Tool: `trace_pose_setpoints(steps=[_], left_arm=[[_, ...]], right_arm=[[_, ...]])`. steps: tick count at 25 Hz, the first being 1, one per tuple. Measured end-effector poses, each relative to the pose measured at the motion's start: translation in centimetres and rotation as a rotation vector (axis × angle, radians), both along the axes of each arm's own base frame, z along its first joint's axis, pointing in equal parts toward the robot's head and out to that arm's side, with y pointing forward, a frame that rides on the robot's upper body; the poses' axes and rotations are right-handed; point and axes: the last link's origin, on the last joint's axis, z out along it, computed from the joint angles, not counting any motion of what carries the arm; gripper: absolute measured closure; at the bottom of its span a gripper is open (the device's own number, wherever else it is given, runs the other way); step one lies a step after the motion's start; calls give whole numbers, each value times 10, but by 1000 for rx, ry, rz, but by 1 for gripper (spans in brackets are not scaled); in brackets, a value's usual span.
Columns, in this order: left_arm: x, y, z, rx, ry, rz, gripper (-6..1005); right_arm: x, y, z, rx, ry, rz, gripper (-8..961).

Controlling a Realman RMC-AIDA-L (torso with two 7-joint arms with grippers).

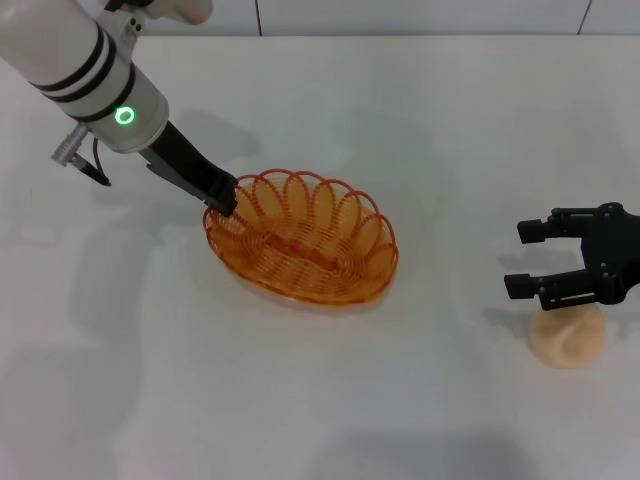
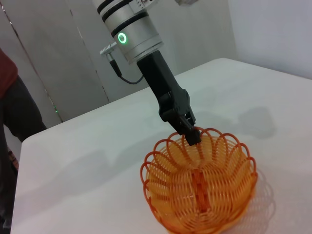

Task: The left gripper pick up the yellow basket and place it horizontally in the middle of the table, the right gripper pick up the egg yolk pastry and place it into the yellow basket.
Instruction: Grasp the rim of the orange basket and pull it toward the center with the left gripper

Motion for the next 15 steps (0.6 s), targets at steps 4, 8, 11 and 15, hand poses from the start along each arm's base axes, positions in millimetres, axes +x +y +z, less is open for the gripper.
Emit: trace_pose_setpoints(steps=[4,8,11,15], left_arm=[[3,1,3,2,-10,-4,917],[13,5,10,22,-66,-16,923],[17,6,18,36,-120,1,928],[14,5,28,58,-165,64,931]], right_arm=[[0,0,0,2,-1,0,112],[2,0,2,4,-3,-3,112],[3,0,2,5,-4,-5,111],[1,0,3,7,-6,-1,111]])
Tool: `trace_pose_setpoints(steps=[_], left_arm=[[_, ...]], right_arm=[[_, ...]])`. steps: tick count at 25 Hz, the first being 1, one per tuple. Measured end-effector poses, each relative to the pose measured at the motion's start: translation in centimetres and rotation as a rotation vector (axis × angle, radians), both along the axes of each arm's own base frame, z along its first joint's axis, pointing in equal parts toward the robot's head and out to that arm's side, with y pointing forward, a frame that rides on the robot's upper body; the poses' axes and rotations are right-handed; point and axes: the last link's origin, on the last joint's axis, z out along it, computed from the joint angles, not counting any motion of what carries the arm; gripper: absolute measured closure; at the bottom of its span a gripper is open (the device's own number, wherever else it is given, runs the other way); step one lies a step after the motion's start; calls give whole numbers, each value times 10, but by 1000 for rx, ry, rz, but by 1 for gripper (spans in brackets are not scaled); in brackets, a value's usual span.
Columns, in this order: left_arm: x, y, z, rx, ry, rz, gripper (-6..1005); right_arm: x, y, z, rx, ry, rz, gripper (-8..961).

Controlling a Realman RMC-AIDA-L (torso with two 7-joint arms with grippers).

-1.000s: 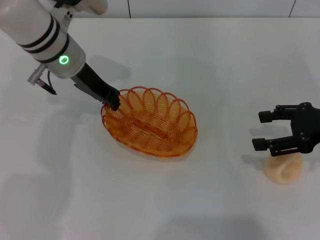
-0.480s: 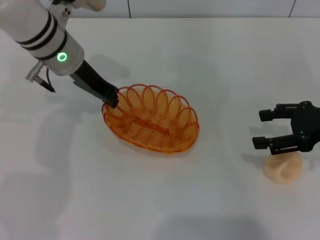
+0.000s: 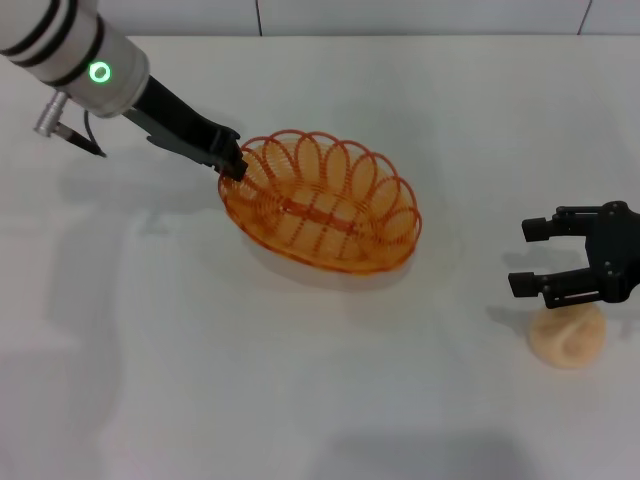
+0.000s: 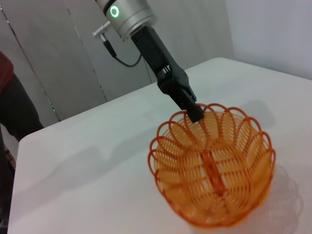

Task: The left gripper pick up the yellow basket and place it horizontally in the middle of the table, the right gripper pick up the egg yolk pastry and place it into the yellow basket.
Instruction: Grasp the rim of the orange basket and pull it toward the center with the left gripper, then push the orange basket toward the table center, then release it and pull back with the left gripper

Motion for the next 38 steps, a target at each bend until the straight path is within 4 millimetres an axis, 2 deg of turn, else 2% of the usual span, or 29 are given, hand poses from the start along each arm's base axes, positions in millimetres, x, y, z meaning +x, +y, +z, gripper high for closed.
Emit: trace_pose_setpoints(steps=[6,18,28,38], left_arm=[[-3,-1,10,22,-26,110,929],[-23,-10,9,69,-49,309,927],[-33,-11,1,105,-57,313,924],[-24,-8,-11,126,-109,274,922]], right_arm=[[-1,1,1,2,-1,0,112],[-7,0,1,-18,17,16,112],[-10,-2,0,-38,27,30,111],[-11,-3,1,-43,31,35,112]])
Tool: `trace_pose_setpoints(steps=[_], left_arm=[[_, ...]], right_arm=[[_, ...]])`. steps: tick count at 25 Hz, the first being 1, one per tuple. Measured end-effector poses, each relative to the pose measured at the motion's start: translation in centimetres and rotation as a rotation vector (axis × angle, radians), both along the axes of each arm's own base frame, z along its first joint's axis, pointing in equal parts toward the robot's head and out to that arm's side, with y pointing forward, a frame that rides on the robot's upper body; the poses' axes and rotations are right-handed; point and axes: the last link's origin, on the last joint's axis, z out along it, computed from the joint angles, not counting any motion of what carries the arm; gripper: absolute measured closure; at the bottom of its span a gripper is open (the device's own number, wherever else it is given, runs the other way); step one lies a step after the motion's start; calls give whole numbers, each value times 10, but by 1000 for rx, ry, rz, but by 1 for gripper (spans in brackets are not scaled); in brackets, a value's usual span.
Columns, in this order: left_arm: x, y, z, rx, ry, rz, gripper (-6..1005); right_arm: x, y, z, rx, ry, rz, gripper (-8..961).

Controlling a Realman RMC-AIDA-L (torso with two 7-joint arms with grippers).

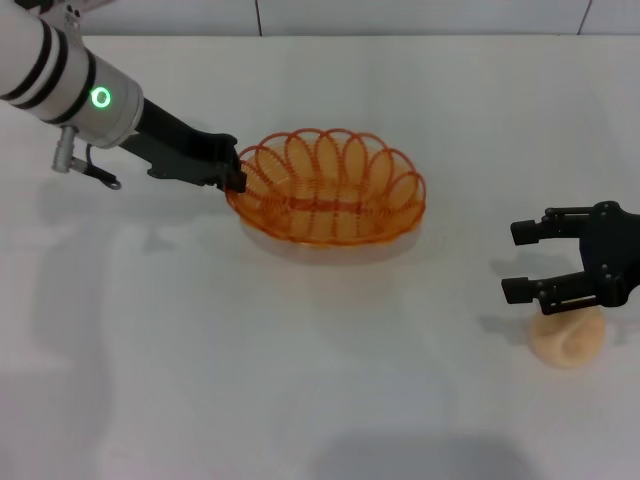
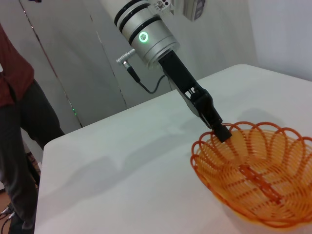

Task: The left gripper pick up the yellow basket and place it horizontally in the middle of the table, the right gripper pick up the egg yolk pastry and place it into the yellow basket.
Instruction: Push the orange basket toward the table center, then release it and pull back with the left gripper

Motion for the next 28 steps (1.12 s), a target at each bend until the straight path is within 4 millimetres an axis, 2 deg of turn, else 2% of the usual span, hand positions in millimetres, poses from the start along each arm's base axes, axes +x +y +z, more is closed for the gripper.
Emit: trace_pose_setpoints(steps=[7,13,28], left_arm=[[0,-2,-9,6,-20,4,921],[-8,-4,-17,7,-20,17,919],[-4,-4,-22,17,-59,1,916]], right_arm=[[-1,1,1,-2,-2,4,111],[-2,2,1,-5,-7,8,112],[-1,1,1,-5,-8,6,111]])
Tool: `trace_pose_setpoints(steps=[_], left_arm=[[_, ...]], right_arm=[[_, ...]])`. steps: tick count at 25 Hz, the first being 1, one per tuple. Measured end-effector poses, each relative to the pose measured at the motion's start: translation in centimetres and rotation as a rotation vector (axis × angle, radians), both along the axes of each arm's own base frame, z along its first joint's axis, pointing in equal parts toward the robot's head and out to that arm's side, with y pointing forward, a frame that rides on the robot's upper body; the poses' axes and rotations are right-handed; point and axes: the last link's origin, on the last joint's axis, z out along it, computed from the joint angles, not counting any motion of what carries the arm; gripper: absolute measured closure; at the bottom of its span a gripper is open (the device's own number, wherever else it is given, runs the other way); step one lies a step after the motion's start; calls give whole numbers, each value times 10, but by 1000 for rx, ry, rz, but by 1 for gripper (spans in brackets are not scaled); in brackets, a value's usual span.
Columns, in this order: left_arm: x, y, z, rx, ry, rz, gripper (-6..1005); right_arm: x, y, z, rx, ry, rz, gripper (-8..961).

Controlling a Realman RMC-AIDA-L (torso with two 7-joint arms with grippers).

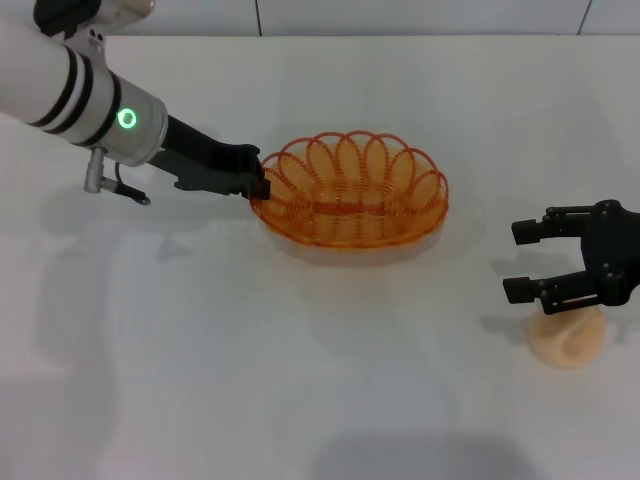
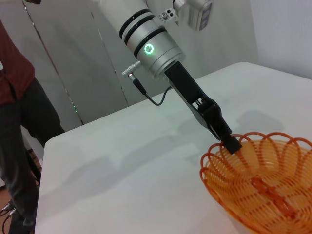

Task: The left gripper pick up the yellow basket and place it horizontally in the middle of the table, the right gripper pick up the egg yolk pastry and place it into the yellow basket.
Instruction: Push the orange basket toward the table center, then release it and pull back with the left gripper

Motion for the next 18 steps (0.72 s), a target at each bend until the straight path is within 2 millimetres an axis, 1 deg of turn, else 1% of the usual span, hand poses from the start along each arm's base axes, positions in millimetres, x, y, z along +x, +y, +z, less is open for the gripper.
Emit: trace_pose_setpoints(steps=[6,18], left_arm=[[1,-1,-7,-7,-11,0,915],[1,-5,-11,-23,-16,2,912]], right_arm=[[-1,0,0,-5,0,5,112],[-1,0,0,-7,1,6,111]])
